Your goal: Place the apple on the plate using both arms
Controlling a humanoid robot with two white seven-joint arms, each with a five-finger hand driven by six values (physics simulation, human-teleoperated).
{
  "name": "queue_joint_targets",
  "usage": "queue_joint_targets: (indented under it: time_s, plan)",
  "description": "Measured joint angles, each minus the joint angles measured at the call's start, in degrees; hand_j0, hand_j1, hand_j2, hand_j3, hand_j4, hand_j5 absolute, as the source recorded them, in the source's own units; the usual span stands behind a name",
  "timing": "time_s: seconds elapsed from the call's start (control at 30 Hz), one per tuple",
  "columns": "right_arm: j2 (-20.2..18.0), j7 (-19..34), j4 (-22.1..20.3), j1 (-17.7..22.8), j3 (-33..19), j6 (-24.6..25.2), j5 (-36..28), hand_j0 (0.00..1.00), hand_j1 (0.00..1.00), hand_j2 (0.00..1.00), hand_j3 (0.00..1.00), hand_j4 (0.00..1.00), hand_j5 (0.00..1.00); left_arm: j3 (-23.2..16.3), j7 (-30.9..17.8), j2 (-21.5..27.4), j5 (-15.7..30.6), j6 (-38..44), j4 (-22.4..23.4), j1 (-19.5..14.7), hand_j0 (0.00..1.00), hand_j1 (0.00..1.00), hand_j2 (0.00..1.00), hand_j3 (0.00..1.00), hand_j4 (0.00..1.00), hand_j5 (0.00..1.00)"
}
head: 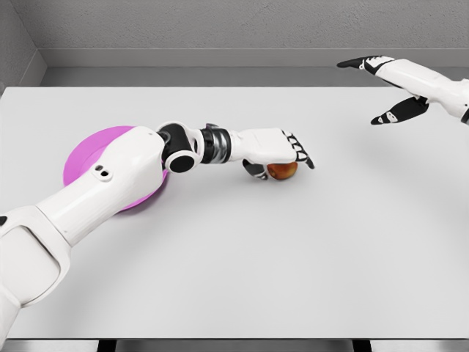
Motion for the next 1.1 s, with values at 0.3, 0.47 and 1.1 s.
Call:
queue_joint_targets:
  time_s: [0.3,0.47,1.1]
  plan:
    - [0.0,0.0,-0.1,0.0,-0.1,0.0,0.0,1.0,1.0,1.0,1.0,1.0,1.0,-0.2,0.0,-0.6,-0.1,0.3,1.3,-0.4,0.85,0.85,0.85,0.85,0.85,0.85]
    - [0.0,0.0,-0.2,0.0,-0.1,0.0,0.0,1.0,1.0,1.0,1.0,1.0,1.0,-0.2,0.0,-1.4,-1.1,0.3,2.2,-0.3,0.8,0.8,0.8,0.8,0.8,0.8]
    - [0.0,0.0,-0.3,-0.1,-0.1,0.0,-0.1,1.0,1.0,1.0,1.0,1.0,1.0,-0.6,0.1,-1.5,-2.4,-0.5,2.5,-0.1,0.51,0.51,0.51,0.51,0.51,0.51]
